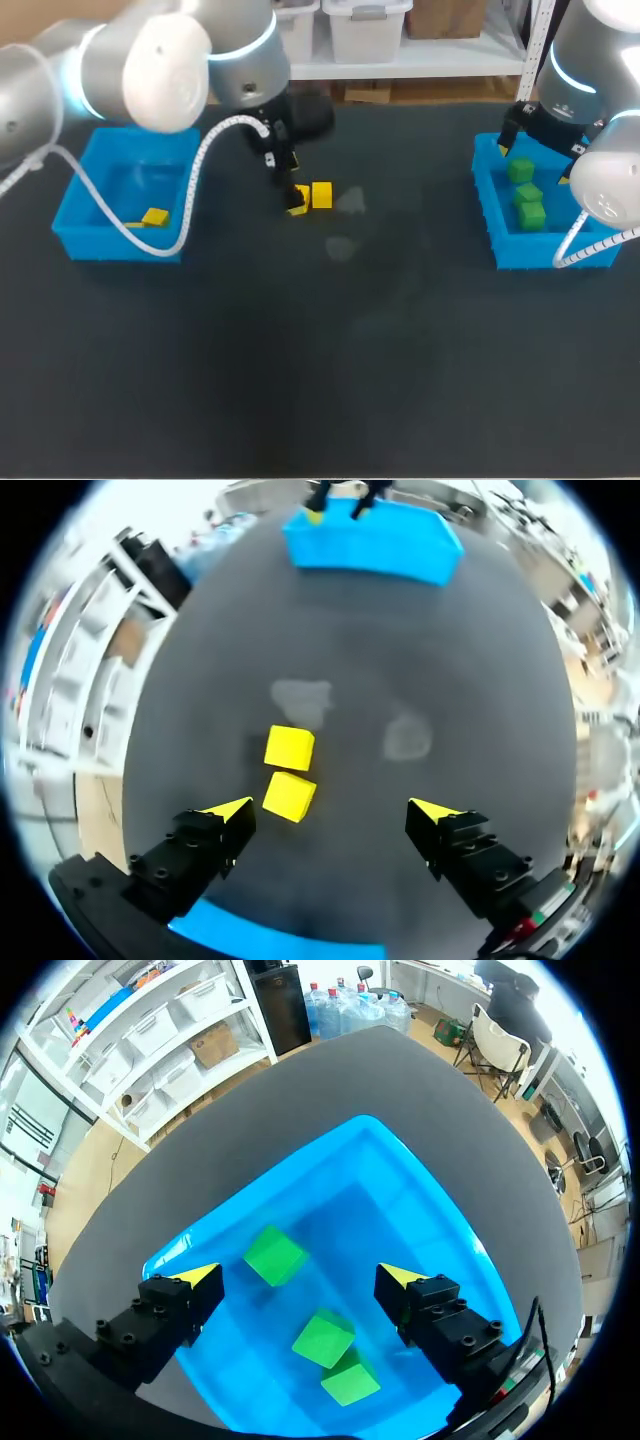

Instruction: Put the green cubes in the right bin and the yellow cubes in the left bin.

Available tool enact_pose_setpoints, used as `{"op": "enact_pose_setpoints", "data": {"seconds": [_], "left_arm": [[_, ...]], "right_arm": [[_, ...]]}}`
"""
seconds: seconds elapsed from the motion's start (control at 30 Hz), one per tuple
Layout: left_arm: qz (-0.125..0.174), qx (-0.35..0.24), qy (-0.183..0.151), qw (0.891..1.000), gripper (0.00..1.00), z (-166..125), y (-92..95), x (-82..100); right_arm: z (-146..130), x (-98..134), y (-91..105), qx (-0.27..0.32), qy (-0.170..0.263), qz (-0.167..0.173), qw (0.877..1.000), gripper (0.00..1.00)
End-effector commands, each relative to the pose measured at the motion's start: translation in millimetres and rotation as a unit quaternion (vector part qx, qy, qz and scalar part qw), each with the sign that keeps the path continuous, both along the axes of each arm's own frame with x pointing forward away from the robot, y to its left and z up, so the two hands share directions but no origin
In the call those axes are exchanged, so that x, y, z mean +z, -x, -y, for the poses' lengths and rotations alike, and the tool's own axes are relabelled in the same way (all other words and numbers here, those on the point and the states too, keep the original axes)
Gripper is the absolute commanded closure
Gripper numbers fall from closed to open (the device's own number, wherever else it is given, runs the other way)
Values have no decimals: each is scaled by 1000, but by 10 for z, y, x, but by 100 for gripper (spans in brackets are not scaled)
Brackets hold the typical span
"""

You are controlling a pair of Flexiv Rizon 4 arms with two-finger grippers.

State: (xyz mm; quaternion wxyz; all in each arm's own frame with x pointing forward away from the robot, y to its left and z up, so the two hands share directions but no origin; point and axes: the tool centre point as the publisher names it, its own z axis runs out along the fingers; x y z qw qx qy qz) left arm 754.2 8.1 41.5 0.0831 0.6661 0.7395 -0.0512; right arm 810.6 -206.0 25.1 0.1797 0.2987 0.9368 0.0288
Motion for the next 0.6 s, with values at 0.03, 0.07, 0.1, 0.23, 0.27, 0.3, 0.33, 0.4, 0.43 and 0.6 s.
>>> {"op": "enact_pose_setpoints", "data": {"seconds": [0.03, 0.07, 0.1, 0.23, 0.27, 0.3, 0.33, 0.4, 0.43, 0.6], "left_arm": [[-196, -309, -163, 916, 0, 107, -126, -115], [-197, -308, -163, 916, 0, 127, -130, -147], [-197, -308, -163, 916, 0, 147, -137, -171], [-194, -305, -169, 917, 0, 215, -165, -262], [-193, -305, -170, 917, 0, 225, -173, -284], [-193, -305, -172, 916, 0, 231, -179, -299], [-193, -306, -173, 916, 0, 235, -184, -317], [-194, -306, -179, 915, 0, 232, -192, -339], [-192, -304, -184, 915, 0, 221, -199, -351], [-189, -295, -197, 915, 0, 131, -239, -395]], "right_arm": [[3, -2, 3, 0, 0, 0, 1000, 0], [3, -2, 3, 0, 0, 0, 1000, 0], [3, -2, 3, 0, 0, 0, 1000, 0], [3, -2, 3, 0, 0, 0, 1000, 0], [3, -2, 3, 0, 0, 0, 1000, 0], [3, -2, 3, 0, 0, 0, 1000, 0], [3, -2, 3, 0, 0, 0, 1000, 0], [3, -2, 3, 0, 0, 0, 1000, 0], [3, -2, 3, 0, 0, 0, 1000, 0], [3, -2, 3, 0, 0, 0, 1000, 0]]}}
